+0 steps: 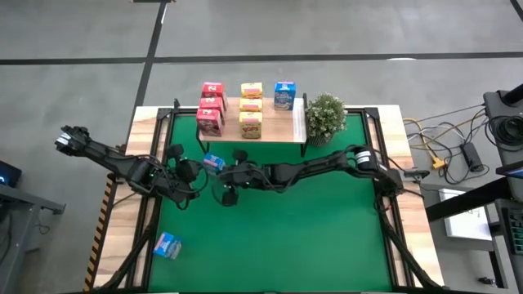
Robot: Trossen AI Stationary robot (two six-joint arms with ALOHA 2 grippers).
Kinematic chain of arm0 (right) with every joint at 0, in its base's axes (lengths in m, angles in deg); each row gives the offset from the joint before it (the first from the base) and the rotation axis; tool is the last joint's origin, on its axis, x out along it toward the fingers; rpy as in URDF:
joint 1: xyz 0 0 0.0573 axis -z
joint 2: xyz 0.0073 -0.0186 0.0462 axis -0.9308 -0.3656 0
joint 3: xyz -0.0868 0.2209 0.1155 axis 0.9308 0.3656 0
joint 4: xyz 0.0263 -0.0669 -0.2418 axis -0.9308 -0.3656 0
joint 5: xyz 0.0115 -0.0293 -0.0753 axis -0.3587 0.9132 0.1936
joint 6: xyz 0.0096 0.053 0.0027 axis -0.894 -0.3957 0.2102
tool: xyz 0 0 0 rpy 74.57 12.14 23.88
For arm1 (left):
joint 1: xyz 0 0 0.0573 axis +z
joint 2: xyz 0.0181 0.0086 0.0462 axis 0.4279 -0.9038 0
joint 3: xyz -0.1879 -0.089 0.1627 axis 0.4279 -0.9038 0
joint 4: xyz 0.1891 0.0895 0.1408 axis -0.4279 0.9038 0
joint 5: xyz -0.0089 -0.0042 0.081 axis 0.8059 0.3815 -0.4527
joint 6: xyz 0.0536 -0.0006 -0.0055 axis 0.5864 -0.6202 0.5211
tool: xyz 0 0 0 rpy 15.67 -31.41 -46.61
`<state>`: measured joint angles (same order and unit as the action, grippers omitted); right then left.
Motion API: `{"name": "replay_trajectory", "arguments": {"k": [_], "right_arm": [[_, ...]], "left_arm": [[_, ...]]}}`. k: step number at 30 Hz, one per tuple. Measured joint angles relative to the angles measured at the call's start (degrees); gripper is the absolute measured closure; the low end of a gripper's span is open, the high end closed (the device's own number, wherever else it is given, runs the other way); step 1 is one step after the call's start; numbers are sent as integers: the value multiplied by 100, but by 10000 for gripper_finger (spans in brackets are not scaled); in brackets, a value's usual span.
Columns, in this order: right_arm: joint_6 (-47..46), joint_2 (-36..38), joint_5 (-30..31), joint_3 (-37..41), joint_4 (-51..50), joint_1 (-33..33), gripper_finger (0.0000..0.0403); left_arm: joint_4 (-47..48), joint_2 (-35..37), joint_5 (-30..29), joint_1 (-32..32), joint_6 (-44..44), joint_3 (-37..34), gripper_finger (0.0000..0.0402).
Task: Stack cereal on shelf
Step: Put the top blue cereal box on the shelf aligned with the other blue cereal box
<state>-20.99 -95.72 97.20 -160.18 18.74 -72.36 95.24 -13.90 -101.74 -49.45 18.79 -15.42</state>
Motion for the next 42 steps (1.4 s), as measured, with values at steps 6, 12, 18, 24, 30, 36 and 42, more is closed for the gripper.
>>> {"name": "replay_trajectory", "arguments": {"k": [6, 12, 18, 24, 30, 36, 42], "right_arm": [[-289, -125, -5, -474, -730, 160, 387], [-292, -122, -9, -494, -698, 182, 331], [-353, -259, 6, -496, -420, 284, 241], [-644, -412, 2, -492, -394, 420, 162], [-888, -645, -4, -490, -425, 519, 125], [-770, -693, -9, -490, -401, 525, 131], [-693, -631, -51, -490, -377, 479, 165]], "left_arm": [[12, 50, 2, -9, -313, -143, 402], [111, 113, 4, -22, -380, 3, 402], [140, 184, -213, -18, -293, -44, 402], [128, 183, -254, -17, -252, -61, 402], [126, 185, -254, -17, -250, -63, 402], [121, 185, -258, -15, -249, -72, 402], [115, 181, -260, -15, -249, -74, 402]]}}
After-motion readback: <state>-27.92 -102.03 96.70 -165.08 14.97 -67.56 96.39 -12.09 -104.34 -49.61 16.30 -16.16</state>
